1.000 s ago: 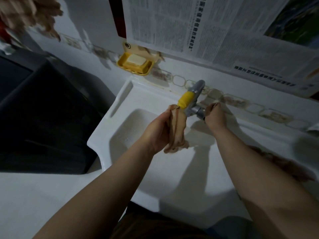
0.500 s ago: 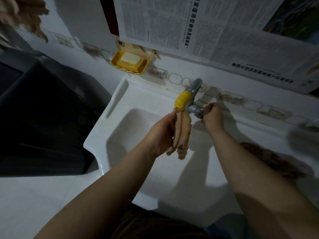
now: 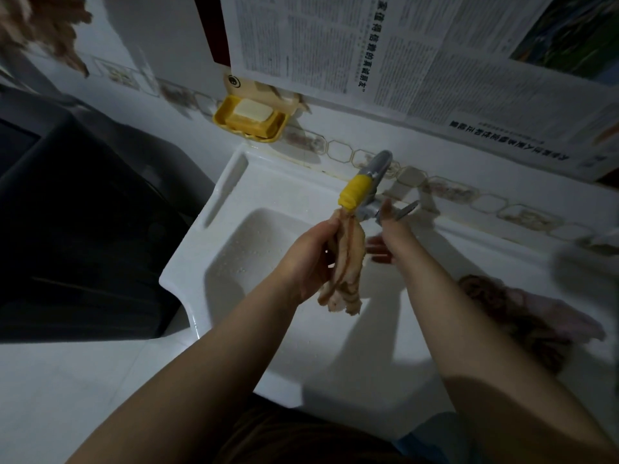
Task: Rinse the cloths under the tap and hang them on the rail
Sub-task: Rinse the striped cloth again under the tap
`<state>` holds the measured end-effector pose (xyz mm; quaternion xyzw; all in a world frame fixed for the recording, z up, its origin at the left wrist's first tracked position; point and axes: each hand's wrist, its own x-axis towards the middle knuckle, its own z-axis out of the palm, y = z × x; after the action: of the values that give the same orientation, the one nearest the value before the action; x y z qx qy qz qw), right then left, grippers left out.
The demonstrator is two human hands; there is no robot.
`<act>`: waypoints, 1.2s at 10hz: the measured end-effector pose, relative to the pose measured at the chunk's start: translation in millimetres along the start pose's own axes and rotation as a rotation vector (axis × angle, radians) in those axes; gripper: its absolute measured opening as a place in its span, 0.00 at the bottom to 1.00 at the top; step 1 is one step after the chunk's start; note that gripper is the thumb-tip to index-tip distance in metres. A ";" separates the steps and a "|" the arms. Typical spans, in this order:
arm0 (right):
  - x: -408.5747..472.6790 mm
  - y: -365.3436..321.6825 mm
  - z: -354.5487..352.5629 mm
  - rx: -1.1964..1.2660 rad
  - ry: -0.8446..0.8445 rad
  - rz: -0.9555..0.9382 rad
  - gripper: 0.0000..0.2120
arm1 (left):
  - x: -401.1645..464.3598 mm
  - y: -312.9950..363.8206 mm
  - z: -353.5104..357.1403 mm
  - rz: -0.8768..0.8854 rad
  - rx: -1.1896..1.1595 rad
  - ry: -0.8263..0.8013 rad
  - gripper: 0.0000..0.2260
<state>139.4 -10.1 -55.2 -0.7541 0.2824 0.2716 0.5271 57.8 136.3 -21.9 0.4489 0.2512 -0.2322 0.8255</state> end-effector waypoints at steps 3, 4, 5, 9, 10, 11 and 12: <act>-31.9 13.4 13.7 0.004 -0.248 -0.567 0.06 | -6.0 11.2 -29.4 0.153 0.384 0.119 0.11; -30.9 7.4 12.7 0.048 -0.246 -0.567 0.10 | -9.7 17.5 -38.6 0.207 0.465 0.121 0.01; -37.3 3.7 16.9 0.090 -0.245 -0.597 0.19 | -6.9 19.8 -48.1 0.254 0.493 0.062 0.09; -66.9 -2.1 50.8 -0.216 0.016 -0.630 0.20 | 24.5 9.7 -1.9 0.191 0.267 0.336 0.14; -50.7 -12.1 49.2 -0.153 0.185 -0.530 0.16 | 24.2 1.7 21.1 0.158 0.263 0.332 0.16; -57.1 -8.6 58.1 -0.212 0.211 -0.621 0.20 | 28.3 9.9 18.7 0.129 0.191 0.355 0.19; -52.8 -7.3 56.3 -0.309 0.208 -0.563 0.20 | 22.6 8.9 21.2 0.012 0.104 0.318 0.19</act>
<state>101.7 52.8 -29.8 -0.8972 0.0707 0.0766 0.4292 84.9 118.9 -20.4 0.5237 0.3635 -0.1658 0.7524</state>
